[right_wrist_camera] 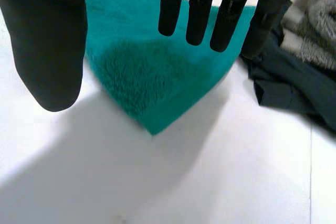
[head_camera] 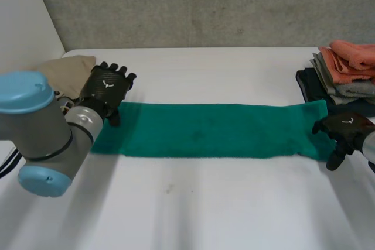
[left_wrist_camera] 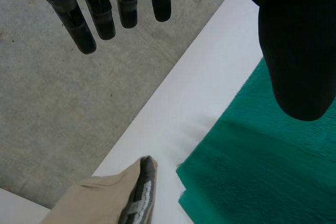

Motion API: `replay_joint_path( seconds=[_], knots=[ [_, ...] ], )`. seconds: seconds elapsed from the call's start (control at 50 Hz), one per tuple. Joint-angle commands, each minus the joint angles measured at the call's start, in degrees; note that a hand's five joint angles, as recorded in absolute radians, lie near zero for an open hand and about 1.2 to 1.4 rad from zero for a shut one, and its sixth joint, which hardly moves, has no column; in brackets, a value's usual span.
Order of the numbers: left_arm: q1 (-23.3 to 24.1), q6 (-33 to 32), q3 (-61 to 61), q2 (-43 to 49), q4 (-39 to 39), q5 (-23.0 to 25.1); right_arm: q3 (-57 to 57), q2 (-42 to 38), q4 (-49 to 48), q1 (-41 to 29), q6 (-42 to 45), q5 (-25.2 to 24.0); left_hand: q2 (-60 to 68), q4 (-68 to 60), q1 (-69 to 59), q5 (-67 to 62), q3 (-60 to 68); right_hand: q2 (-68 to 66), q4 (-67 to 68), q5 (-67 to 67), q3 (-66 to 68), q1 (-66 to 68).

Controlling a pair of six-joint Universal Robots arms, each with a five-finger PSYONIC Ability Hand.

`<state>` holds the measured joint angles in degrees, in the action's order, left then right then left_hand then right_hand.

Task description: Fold the laundry.

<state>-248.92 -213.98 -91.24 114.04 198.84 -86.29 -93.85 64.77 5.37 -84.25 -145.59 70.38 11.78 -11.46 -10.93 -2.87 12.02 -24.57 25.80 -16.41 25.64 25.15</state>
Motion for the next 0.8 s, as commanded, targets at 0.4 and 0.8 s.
replay_joint_path(
  seconds=[0.4,0.8],
  knots=[
    [0.10,0.14,-4.21,-3.12,3.57,-0.02,-0.99,3.17,-11.44,14.97,11.26,0.19,-1.78,1.46,0.93,2.87,-2.02,-55.43,54.20,-53.59,54.36,54.85],
    [-0.78,0.32,-10.28,-10.95,3.57,-0.02,7.72,4.49,-15.04,-17.94,28.25,-4.46,-1.78,1.46,0.93,2.87,-2.02,-55.43,54.20,-53.59,54.36,54.85]
  ],
)
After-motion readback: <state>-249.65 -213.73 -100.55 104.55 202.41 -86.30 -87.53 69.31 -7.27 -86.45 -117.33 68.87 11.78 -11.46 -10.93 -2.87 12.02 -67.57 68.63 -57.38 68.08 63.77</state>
